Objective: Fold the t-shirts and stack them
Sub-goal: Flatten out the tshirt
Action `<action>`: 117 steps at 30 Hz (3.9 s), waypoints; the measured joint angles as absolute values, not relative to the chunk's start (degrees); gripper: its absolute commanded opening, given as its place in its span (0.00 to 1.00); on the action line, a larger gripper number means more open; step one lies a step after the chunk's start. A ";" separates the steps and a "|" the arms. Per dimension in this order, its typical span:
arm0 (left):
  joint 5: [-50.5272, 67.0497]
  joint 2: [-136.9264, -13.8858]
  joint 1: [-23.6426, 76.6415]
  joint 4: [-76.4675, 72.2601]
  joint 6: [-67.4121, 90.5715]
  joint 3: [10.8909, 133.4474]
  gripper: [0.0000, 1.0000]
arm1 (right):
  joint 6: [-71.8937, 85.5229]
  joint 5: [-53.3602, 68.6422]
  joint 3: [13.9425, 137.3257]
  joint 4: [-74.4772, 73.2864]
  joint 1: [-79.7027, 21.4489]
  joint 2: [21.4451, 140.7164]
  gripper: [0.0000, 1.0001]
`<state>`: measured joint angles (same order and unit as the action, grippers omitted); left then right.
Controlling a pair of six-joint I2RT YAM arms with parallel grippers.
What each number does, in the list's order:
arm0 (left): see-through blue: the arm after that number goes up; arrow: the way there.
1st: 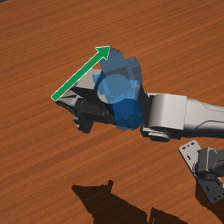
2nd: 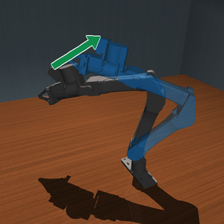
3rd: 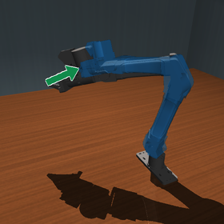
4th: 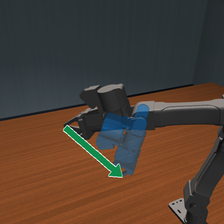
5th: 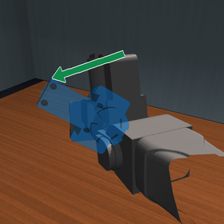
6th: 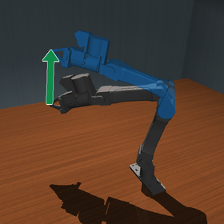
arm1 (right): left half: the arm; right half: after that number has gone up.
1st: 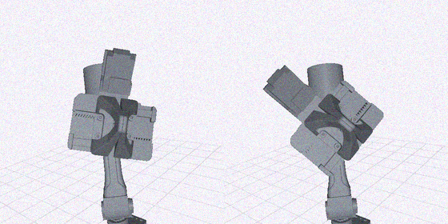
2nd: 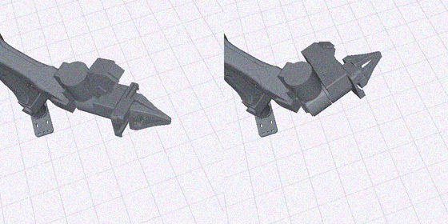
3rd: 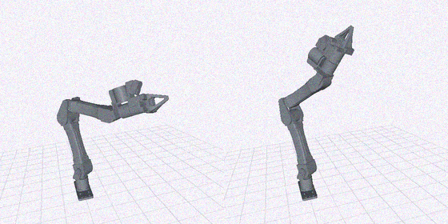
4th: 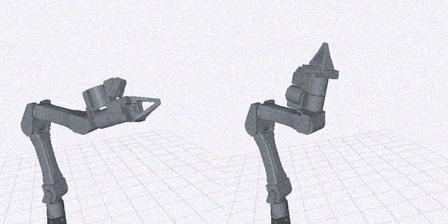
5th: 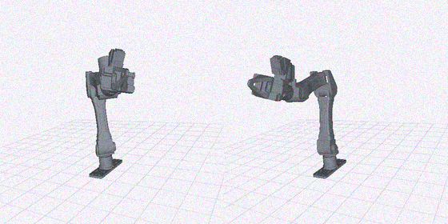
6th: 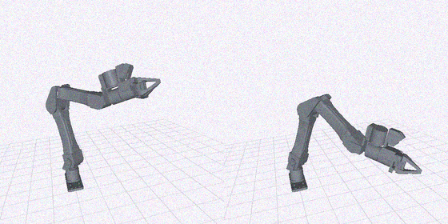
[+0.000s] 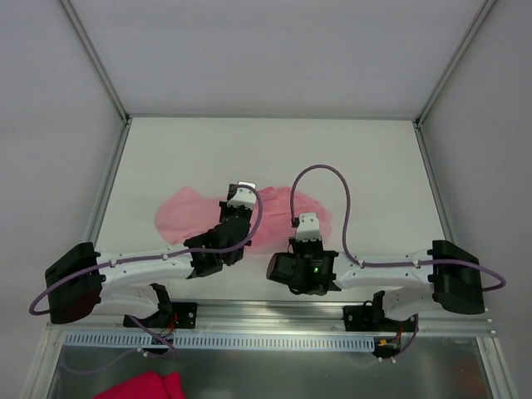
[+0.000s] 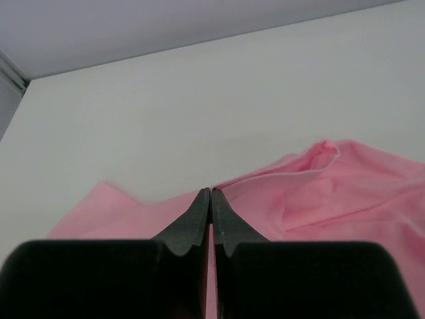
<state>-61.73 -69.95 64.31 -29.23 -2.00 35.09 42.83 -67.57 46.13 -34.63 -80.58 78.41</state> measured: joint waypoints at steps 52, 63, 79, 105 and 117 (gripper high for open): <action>-54.17 -66.81 55.27 -23.29 -21.41 67.31 0.00 | 22.70 -67.37 49.65 -34.81 -74.56 65.34 0.82; -54.04 -63.77 55.27 -21.54 -17.47 61.95 0.00 | 15.03 -51.94 39.62 -7.03 -51.00 81.56 0.60; -54.13 -63.13 55.05 -20.21 -15.44 59.94 0.00 | 14.66 -35.03 39.66 5.69 -43.66 87.94 0.63; -54.13 -64.05 57.74 -18.48 -13.04 59.94 0.00 | 21.19 -43.90 42.83 2.85 -79.72 94.89 0.65; -54.15 -64.07 57.80 -18.06 -13.06 59.94 0.00 | 22.35 -56.69 39.44 -5.41 -78.89 75.11 0.69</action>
<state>-54.15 -64.07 57.80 -18.06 -13.06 59.94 22.35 -56.69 39.44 -5.41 -78.89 75.11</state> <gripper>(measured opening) 0.008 0.689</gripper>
